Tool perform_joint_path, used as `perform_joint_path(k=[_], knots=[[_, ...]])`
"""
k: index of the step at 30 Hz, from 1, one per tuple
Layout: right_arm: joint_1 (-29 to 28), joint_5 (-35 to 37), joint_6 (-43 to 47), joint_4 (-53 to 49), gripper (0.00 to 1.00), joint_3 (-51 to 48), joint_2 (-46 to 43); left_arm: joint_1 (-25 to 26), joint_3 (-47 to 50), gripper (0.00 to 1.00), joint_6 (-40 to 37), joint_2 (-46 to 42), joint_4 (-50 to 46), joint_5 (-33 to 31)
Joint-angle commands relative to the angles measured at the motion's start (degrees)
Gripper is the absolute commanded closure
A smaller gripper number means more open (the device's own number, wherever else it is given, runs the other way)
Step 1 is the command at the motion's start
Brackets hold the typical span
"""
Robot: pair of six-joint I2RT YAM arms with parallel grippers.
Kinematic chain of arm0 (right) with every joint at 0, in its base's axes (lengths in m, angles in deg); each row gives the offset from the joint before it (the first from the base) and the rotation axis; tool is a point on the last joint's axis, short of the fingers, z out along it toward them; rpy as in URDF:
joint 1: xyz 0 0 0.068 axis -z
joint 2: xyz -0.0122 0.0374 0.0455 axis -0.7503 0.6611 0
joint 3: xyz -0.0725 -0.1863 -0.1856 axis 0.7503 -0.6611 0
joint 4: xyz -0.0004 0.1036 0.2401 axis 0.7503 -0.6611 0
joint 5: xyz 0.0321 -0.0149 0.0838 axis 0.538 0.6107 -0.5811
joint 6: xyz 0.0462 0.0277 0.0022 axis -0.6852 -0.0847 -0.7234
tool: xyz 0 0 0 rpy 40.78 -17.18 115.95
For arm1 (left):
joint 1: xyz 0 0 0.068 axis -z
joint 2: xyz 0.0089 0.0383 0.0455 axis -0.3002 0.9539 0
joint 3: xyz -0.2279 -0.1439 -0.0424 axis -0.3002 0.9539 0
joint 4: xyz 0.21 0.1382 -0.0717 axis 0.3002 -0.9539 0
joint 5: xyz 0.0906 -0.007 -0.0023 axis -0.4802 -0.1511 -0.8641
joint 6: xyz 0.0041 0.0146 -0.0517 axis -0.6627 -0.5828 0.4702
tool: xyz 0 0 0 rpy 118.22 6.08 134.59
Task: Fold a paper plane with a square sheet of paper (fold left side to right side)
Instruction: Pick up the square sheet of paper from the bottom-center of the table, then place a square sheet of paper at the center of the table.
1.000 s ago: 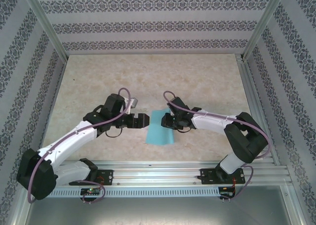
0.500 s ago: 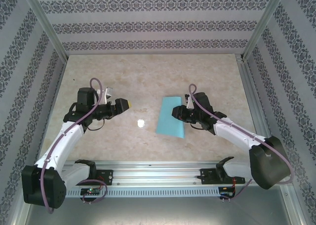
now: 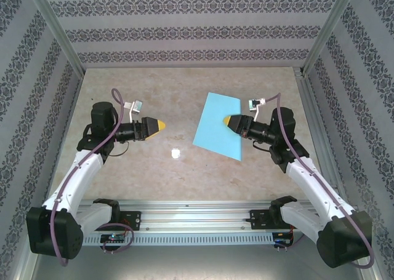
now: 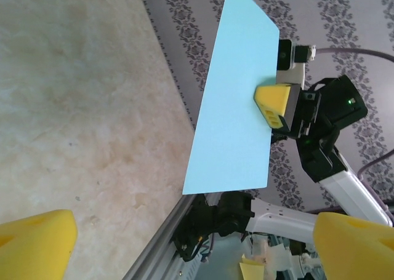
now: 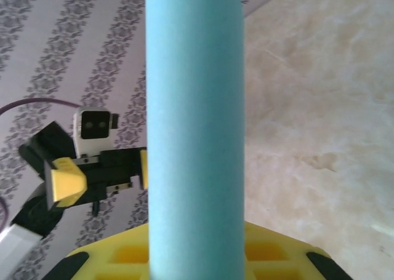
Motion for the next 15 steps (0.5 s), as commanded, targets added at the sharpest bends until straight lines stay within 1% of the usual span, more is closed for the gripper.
perform_joint_path(k=[1, 4, 7, 11, 15], knots=[[-0.12, -7.00, -6.77, 10.30, 0.76, 3.42, -1.51, 3.08, -4.13, 0.01, 1.34, 0.07, 6.96, 4.44], [-1.56, -7.90, -9.43, 14.13, 0.77, 5.23, -1.54, 7.88, -6.69, 0.03, 1.34, 1.71, 9.40, 4.33], [-3.61, -7.23, -7.65, 11.67, 0.77, 7.36, -1.06, 12.38, -8.93, 0.05, 1.25, 3.19, 11.50, 3.29], [-6.45, -6.58, -5.99, 10.28, 0.77, 8.69, -0.07, 16.36, -10.46, 0.09, 1.38, 5.16, 13.07, 1.55], [-7.35, -5.84, -5.56, 10.23, 0.76, 8.71, 0.55, 18.19, -10.82, 0.21, 1.51, 6.31, 13.40, 0.65]])
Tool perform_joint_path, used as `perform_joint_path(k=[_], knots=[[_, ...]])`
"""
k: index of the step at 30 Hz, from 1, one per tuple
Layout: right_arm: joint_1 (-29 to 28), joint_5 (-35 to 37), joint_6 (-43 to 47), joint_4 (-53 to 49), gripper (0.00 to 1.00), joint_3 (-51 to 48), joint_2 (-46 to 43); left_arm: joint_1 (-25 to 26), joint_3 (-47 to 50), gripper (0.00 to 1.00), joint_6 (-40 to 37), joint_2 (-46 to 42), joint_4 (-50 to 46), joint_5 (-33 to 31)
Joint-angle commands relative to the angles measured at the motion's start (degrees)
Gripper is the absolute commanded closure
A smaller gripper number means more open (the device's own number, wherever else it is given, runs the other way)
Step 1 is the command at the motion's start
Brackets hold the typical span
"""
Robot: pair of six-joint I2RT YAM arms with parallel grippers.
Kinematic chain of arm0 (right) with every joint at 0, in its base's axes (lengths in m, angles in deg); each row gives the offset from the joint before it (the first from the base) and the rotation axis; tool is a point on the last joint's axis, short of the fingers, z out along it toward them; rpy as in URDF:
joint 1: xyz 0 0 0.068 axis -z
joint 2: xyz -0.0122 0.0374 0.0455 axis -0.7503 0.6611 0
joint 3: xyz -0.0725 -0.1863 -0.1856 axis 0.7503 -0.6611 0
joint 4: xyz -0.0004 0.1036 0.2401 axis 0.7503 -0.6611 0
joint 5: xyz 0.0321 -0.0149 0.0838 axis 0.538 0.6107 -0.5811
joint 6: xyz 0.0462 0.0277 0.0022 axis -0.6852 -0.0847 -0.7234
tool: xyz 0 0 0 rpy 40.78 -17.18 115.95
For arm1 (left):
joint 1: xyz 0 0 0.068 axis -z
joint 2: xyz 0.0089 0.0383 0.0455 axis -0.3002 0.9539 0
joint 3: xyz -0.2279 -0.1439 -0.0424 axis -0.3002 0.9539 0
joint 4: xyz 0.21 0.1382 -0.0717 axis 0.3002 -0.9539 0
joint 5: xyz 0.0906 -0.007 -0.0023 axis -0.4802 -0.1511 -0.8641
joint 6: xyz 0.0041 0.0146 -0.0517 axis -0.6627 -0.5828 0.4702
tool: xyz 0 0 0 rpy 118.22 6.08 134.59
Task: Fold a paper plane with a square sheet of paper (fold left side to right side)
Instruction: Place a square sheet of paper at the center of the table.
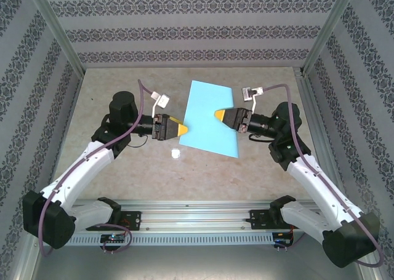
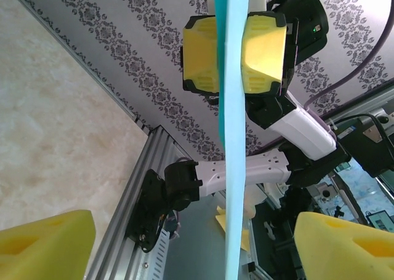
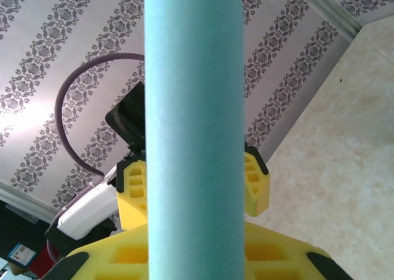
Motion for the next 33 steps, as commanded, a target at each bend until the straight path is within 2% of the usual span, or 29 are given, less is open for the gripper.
perform_joint_path(k=[1, 3, 7, 10, 13, 20, 26, 29, 33], knots=[[-0.48, -0.12, 1.12, 0.73, 0.76, 1.18, 0.55, 1.13, -1.45, 0.26, 0.02, 0.21, 3.57, -1.10], [-0.56, 0.09, 1.27, 0.74, 0.76, 0.84, 0.78, 1.48, -1.16, 0.38, 0.65, -0.05, 4.58, -1.20], [-0.82, 0.38, 1.77, 0.52, 0.77, 0.44, 1.60, 1.93, -1.10, 0.77, 1.29, -0.61, 4.75, -2.00], [-0.83, 0.70, 2.15, -0.14, 0.76, 0.23, 1.93, 2.06, -0.54, 0.98, 1.35, -1.12, 4.32, -3.26], [-0.45, 2.24, 4.58, -4.08, 0.70, 0.23, 0.97, 2.01, -0.11, 1.00, 1.03, -1.11, 2.59, -5.08], [5.13, 7.70, 12.92, -19.83, 0.44, 0.19, -2.80, 1.53, 0.35, 1.00, 0.08, 1.02, -3.60, -11.04], [10.03, 23.24, 25.36, -44.93, 0.16, 4.03, -4.55, -1.69, 1.69, 1.00, -2.05, 6.14, -10.99, -15.64], [12.10, 31.46, 28.81, -54.15, 0.12, 5.72, -4.45, -1.98, 1.16, 1.00, -8.43, 10.22, -20.50, -20.71], [13.94, 36.96, 27.80, -58.75, 0.12, 5.16, -4.27, -2.02, 2.50, 1.00, -12.54, 14.56, -25.34, -25.16]])
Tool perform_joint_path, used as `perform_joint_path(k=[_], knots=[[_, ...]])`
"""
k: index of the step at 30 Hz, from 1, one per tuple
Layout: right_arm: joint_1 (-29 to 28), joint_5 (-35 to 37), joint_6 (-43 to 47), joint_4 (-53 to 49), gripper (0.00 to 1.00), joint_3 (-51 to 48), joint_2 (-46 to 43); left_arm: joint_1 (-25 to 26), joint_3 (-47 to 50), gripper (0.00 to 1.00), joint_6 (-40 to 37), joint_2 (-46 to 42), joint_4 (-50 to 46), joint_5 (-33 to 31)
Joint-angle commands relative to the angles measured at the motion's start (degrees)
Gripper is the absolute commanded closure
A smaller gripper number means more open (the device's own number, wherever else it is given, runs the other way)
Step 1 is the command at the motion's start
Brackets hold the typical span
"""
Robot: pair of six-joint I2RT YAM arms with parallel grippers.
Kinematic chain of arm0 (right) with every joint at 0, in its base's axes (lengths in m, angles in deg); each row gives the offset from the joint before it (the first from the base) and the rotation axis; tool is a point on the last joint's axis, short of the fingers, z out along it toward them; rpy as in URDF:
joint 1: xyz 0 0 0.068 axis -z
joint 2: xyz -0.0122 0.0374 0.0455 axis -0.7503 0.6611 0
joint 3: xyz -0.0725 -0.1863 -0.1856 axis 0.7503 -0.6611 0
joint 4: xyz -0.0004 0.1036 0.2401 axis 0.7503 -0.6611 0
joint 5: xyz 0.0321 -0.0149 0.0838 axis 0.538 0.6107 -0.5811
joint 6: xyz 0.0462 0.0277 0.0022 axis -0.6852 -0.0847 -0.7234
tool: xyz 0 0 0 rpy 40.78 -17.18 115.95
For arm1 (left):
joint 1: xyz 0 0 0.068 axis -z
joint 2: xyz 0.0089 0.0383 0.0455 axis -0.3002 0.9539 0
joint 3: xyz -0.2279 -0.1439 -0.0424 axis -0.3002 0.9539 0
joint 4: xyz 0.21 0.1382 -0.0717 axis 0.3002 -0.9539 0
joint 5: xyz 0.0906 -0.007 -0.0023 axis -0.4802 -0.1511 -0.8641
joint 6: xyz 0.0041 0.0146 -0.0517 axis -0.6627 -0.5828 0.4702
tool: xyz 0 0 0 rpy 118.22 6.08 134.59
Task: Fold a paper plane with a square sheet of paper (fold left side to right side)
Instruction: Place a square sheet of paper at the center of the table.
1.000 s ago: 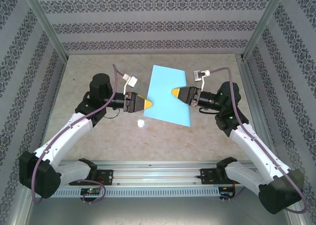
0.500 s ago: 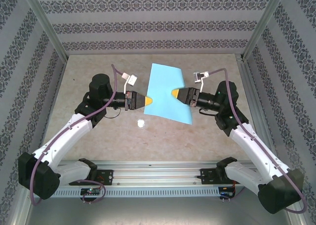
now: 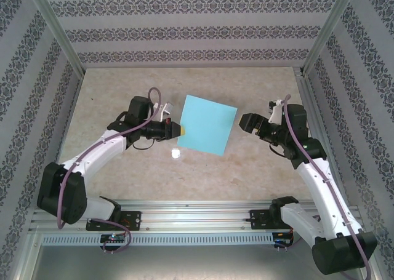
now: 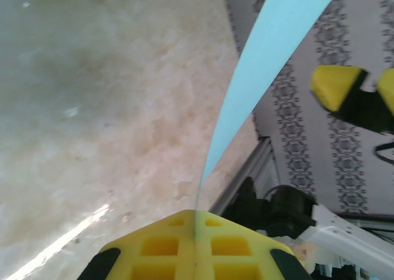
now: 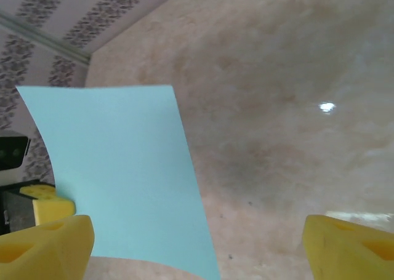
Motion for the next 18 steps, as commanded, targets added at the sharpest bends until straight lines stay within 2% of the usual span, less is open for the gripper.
perform_joint_path(k=[1, 4, 9, 14, 18], knots=[[0.71, 9.35, 2.00, -9.51, 0.12, 0.98, -0.36, -0.15, 1.41, 1.00, -7.27, 2.43, -9.49, -7.00], [0.63, 8.12, -2.57, -7.70, 0.16, -0.50, 0.17, 0.81, -0.17, 1.00, -11.76, 4.23, -15.24, -13.83], [-0.77, 4.09, -16.91, 3.19, 0.27, -6.21, 1.09, 3.41, -3.88, 1.00, -17.32, 6.03, -20.48, -21.10], [-7.00, 6.63, -33.96, 15.47, 0.31, -9.22, 4.31, 6.80, -8.31, 1.00, -21.43, 7.24, -24.57, -27.68], [-12.62, 8.58, -42.56, 18.43, 0.31, -6.25, 11.02, 8.35, -9.76, 1.00, -23.07, 7.01, -25.56, -30.08]])
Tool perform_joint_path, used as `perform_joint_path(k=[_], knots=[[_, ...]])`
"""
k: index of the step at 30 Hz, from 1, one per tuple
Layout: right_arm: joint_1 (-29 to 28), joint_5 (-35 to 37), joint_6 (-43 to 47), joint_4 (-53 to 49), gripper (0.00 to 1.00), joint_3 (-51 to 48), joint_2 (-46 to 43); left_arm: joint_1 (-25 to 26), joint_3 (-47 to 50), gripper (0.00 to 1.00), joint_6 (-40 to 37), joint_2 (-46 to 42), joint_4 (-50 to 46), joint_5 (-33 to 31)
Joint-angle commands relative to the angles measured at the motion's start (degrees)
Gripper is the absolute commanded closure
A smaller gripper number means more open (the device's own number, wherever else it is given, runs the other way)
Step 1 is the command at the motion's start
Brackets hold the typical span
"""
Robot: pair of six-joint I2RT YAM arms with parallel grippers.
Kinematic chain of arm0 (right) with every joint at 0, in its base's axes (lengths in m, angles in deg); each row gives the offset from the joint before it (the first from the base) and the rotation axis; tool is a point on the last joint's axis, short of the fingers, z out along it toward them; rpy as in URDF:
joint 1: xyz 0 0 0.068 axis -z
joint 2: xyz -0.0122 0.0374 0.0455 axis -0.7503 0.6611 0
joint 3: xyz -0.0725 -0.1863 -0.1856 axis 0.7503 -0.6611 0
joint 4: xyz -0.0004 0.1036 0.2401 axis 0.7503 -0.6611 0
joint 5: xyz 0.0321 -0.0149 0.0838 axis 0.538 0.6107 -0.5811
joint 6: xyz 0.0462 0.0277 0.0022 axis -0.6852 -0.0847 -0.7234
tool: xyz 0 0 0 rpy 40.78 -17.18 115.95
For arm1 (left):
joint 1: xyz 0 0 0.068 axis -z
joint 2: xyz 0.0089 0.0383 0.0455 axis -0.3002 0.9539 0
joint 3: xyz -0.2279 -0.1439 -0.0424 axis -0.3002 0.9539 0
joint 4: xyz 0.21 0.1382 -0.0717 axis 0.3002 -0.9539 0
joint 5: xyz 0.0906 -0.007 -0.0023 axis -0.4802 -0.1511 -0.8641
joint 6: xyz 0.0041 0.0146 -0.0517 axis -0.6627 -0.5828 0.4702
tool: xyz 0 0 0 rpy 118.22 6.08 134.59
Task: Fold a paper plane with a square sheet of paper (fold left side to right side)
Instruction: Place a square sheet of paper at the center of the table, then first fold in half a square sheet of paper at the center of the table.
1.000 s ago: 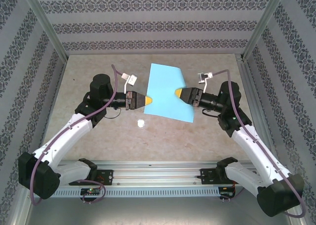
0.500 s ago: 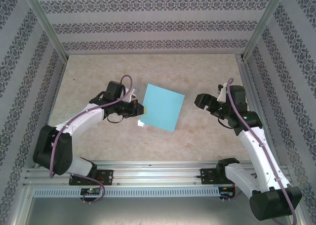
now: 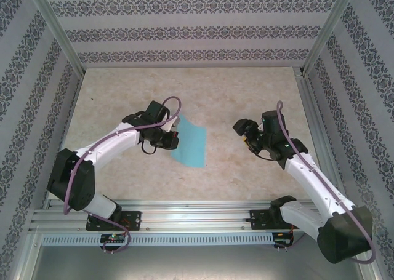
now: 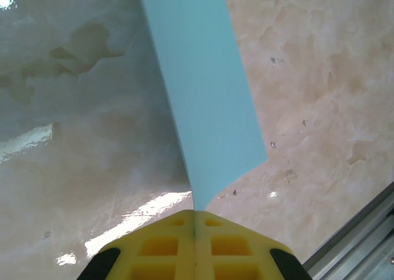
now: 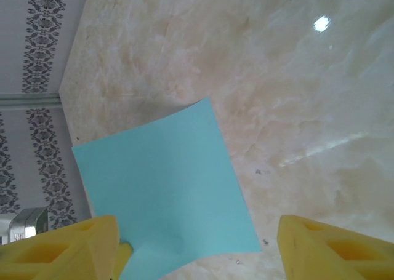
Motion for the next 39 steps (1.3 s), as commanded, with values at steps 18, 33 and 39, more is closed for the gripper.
perform_joint_path(k=[18, 33, 39], knots=[[-13.58, -2.75, -10.37, 7.53, 0.48, 29.12, 35.95, 6.07, -3.24, 1.00, -9.35, -0.78, -5.23, -11.84], [-16.79, -4.57, -9.28, 4.94, 0.54, 34.29, 43.48, 7.39, -3.22, 1.00, -9.40, -0.05, -5.11, -14.69], [-16.92, -4.21, -8.08, 3.58, 0.66, 34.03, 42.98, 7.75, -3.71, 1.00, -9.27, 0.68, -5.22, -15.01]])
